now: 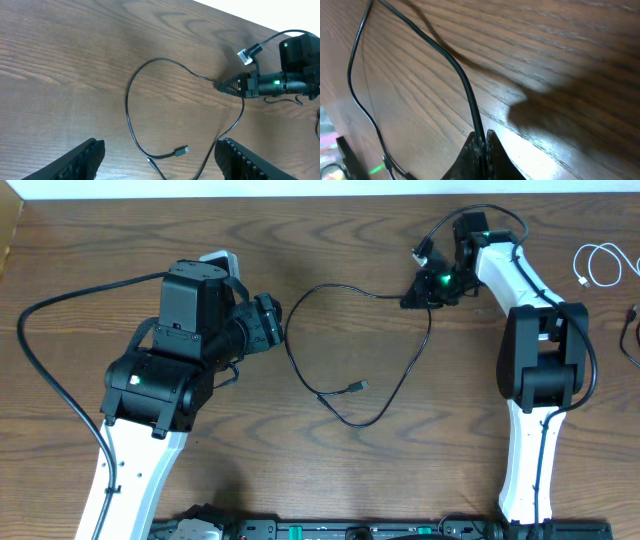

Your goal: Untangle cables

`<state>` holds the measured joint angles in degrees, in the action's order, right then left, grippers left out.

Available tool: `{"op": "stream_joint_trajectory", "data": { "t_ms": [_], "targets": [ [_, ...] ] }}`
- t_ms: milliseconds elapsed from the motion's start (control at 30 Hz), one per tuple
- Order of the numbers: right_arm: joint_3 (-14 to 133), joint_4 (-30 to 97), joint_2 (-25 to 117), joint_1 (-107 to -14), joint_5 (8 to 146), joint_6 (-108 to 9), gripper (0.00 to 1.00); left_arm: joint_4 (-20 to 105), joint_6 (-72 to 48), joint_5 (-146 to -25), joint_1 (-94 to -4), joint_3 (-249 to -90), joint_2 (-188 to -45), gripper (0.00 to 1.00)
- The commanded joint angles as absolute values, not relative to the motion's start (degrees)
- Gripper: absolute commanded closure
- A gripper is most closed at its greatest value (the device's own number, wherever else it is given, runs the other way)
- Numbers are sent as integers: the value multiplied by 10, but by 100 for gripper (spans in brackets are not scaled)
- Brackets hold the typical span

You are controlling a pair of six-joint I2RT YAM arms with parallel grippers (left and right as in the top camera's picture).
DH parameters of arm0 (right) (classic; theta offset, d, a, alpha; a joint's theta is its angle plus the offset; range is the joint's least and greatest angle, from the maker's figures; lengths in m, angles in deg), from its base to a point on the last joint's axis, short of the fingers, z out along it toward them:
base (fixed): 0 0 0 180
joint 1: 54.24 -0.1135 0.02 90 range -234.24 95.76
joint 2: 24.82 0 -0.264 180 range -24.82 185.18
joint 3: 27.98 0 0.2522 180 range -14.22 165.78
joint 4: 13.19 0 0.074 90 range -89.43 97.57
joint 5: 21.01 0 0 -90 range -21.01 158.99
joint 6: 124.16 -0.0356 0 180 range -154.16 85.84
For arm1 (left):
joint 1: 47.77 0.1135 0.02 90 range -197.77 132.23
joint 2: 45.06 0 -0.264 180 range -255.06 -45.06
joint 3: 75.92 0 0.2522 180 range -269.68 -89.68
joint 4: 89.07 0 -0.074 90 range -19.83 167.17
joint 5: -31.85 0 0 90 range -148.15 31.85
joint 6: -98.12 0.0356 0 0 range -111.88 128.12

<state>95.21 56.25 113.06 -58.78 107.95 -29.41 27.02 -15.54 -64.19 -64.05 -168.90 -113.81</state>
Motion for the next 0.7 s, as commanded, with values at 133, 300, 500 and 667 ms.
{"op": "stream_joint_trajectory", "data": {
  "t_ms": [133, 300, 500, 667],
  "targets": [
    [962, 547, 995, -568, 1054, -344, 99, 270, -147, -635, -638, -1690, -1137, 25],
    [963, 479, 865, -543, 937, -439, 99, 271, -147, -635, -638, -1690, -1137, 25],
    [963, 379, 763, -500, 772, -509, 99, 271, -147, -635, -638, -1690, -1137, 25],
    [963, 364, 713, -451, 745, -509, 99, 271, -146, -635, -638, -1690, -1137, 25]
  ]
}}
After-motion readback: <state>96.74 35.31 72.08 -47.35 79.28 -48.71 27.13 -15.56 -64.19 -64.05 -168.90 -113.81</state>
